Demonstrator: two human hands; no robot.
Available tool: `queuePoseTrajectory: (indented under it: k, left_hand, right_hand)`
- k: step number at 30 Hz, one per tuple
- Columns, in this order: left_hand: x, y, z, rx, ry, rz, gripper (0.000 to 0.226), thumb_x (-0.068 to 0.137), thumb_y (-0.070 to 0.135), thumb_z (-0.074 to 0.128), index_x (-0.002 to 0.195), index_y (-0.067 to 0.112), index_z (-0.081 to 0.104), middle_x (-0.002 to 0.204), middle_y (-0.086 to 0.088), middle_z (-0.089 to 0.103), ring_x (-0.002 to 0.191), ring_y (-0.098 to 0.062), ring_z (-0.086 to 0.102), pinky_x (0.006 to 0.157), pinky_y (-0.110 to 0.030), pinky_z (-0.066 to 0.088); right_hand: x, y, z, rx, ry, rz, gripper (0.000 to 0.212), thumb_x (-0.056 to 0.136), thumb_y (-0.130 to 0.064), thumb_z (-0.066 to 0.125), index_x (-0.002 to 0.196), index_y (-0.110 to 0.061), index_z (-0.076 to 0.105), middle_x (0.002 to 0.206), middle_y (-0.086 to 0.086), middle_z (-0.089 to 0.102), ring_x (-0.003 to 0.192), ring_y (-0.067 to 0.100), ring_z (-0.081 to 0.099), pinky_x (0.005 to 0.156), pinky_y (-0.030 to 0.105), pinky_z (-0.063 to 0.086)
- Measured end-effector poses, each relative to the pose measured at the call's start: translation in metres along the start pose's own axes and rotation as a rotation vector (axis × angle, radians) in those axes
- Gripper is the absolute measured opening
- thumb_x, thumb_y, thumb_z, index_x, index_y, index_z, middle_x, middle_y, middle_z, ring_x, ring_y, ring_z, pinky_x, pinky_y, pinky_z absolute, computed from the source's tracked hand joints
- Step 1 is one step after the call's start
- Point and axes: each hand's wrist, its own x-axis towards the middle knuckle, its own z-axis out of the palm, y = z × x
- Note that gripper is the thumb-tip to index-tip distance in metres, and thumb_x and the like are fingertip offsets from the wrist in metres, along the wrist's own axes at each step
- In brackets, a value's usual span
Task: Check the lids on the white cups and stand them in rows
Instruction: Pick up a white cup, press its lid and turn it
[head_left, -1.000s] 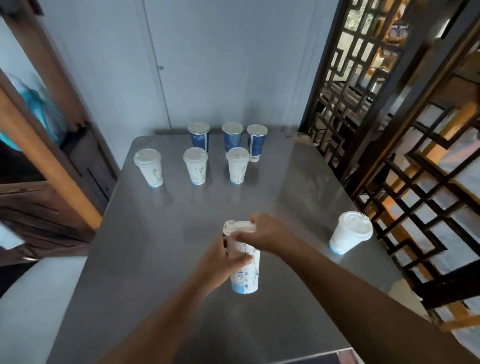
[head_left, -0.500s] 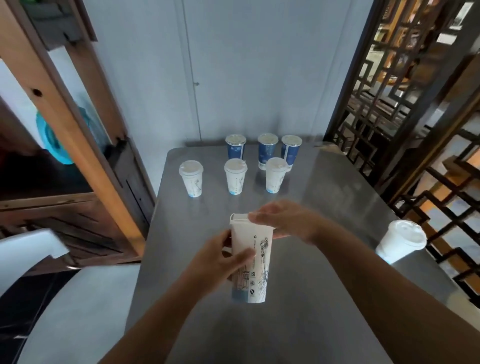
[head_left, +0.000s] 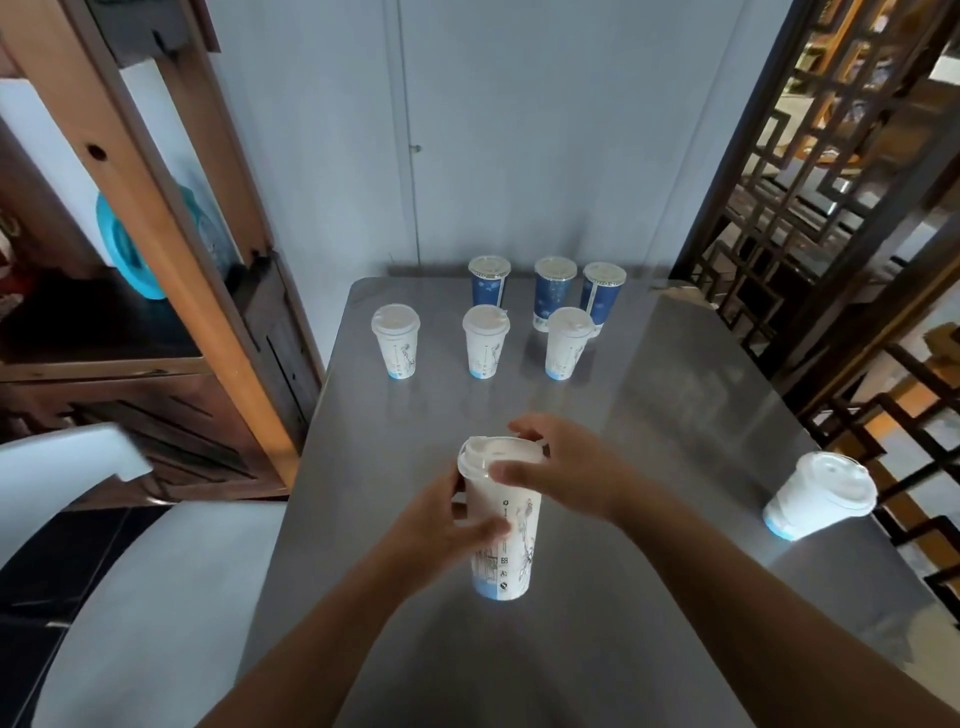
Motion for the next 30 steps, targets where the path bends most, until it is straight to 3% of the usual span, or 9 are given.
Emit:
queuePoseTrajectory:
  k: [3,7,12,17,22,27,28,30]
  left_hand:
    - [0.005,-0.022,0.008,0.034,-0.001,-0.036,0.060,0.058,0.039,0.082,0.113,0.047,0.058,0.108,0.014,0.075,0.101,-0.006,0.071,0.087,-0.028,0.058]
    - [0.008,-0.049,0.020,0.047,-0.005,-0.069,0.065,0.058,0.025,0.083,0.115,0.040,0.056,0.107,0.019,0.073,0.099,0.002,0.070,0.080,-0.018,0.055]
    - [0.010,-0.071,0.035,0.131,0.028,-0.047,0.069,0.066,0.028,0.081,0.127,0.030,0.050,0.118,0.006,0.068,0.108,-0.015,0.068,0.095,-0.048,0.055]
    - [0.016,-0.093,0.047,0.179,0.066,-0.015,0.065,0.070,0.037,0.083,0.125,0.040,0.048,0.114,0.013,0.068,0.104,-0.009,0.068,0.091,-0.044,0.056]
    - [0.019,-0.118,0.048,0.245,0.029,-0.019,0.062,0.070,0.036,0.086,0.120,0.040,0.050,0.108,0.015,0.069,0.099,-0.003,0.067,0.090,-0.033,0.056]
    - [0.018,-0.125,0.046,0.285,0.026,0.002,0.064,0.072,0.033,0.086,0.124,0.044,0.050,0.102,0.027,0.066,0.093,0.012,0.063,0.080,-0.006,0.047]
    - [0.016,-0.125,0.047,0.301,0.019,-0.005,0.065,0.073,0.032,0.086,0.126,0.041,0.050,0.103,0.026,0.066,0.094,0.008,0.064,0.081,-0.009,0.049]
    - [0.016,-0.123,0.047,0.315,0.004,-0.013,0.070,0.075,0.033,0.084,0.133,0.036,0.047,0.112,0.015,0.068,0.098,-0.007,0.067,0.088,-0.028,0.055]
  right_hand:
    - [-0.007,0.017,0.024,0.030,0.044,0.005,0.077,0.079,-0.049,0.073,0.142,-0.018,0.043,0.140,0.002,0.051,0.120,0.016,0.051,0.101,0.032,0.042]
    - [-0.015,0.040,0.049,0.034,0.066,-0.036,0.077,0.077,-0.043,0.077,0.141,-0.020,0.041,0.135,-0.005,0.045,0.113,0.005,0.045,0.092,0.021,0.034]
    - [-0.014,0.066,0.065,-0.050,0.054,-0.042,0.087,0.075,-0.042,0.076,0.147,-0.017,0.034,0.137,-0.003,0.040,0.122,0.016,0.048,0.091,0.017,0.034]
    - [-0.017,0.081,0.080,-0.122,0.103,-0.065,0.099,0.074,-0.047,0.074,0.152,-0.020,0.020,0.142,-0.002,0.037,0.123,0.016,0.048,0.094,0.029,0.046]
    - [-0.019,0.094,0.094,-0.111,0.066,-0.053,0.088,0.074,-0.045,0.075,0.146,-0.019,0.031,0.139,-0.001,0.034,0.128,0.018,0.041,0.098,0.033,0.048]
    - [-0.006,0.091,0.091,-0.104,0.025,0.014,0.067,0.083,-0.054,0.062,0.136,-0.017,0.046,0.129,0.003,0.042,0.116,0.022,0.051,0.098,0.040,0.048]
    - [-0.001,0.088,0.090,-0.119,0.027,0.021,0.060,0.086,-0.055,0.056,0.131,-0.015,0.050,0.125,0.005,0.046,0.110,0.024,0.053,0.097,0.041,0.047]
    - [0.012,0.080,0.090,-0.181,0.031,0.009,0.055,0.091,-0.056,0.046,0.123,-0.012,0.055,0.120,0.009,0.050,0.107,0.029,0.055,0.096,0.042,0.047]
